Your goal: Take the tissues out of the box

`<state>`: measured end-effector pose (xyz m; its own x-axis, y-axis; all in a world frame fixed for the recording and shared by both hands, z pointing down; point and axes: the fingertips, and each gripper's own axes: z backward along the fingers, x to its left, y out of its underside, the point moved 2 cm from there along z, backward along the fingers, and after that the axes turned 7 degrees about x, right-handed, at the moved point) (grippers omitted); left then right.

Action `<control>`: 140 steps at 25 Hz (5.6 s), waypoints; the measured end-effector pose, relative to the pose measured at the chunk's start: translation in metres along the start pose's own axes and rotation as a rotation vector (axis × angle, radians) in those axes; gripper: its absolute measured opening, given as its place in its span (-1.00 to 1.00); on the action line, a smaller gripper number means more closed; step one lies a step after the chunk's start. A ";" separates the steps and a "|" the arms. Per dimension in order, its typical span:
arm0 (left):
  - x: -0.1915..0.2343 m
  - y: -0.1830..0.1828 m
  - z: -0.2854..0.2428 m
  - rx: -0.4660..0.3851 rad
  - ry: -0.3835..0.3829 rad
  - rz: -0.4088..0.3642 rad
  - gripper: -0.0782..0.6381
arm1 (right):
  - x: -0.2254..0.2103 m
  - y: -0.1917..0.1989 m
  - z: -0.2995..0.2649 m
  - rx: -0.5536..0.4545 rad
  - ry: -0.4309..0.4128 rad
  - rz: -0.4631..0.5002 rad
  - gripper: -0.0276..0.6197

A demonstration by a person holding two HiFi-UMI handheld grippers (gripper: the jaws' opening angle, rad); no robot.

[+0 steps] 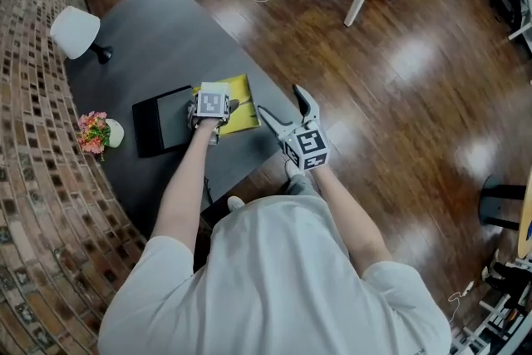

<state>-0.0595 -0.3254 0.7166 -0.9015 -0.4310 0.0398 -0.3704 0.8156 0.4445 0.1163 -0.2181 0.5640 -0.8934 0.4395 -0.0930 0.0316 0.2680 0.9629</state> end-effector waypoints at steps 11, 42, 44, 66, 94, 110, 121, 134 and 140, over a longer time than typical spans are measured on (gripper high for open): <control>0.022 0.023 -0.007 0.123 -0.183 -0.035 0.45 | -0.002 0.005 0.012 0.010 0.005 -0.011 0.44; 0.005 0.001 0.052 -0.174 -0.178 -0.100 0.14 | 0.015 0.004 0.018 0.028 -0.051 0.011 0.44; 0.004 -0.001 0.065 -0.234 -0.155 -0.106 0.14 | 0.021 0.005 0.015 0.032 -0.062 0.017 0.44; 0.026 0.039 0.180 -0.545 -0.132 0.067 0.15 | 0.086 -0.033 -0.011 -0.022 -0.229 0.074 0.44; 0.071 0.165 0.313 -0.808 -0.382 0.303 0.14 | 0.147 -0.047 -0.031 -0.059 -0.368 0.119 0.44; 0.070 0.189 0.355 -0.941 -0.504 0.287 0.13 | 0.173 -0.073 -0.028 -0.136 -0.394 0.196 0.45; 0.083 0.176 0.362 -0.991 -0.574 0.287 0.12 | 0.169 -0.108 -0.033 -0.221 -0.352 0.238 0.44; 0.104 0.145 0.359 -1.010 -0.562 0.266 0.11 | 0.166 -0.111 -0.063 -0.202 -0.350 0.239 0.43; 0.114 0.132 0.355 -1.016 -0.530 0.271 0.08 | 0.172 -0.108 -0.074 -0.193 -0.365 0.238 0.43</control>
<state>-0.2911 -0.1298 0.4624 -0.9925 0.1186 -0.0278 -0.0195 0.0708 0.9973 -0.0741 -0.2347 0.4628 -0.6545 0.7511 0.0862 0.1018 -0.0254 0.9945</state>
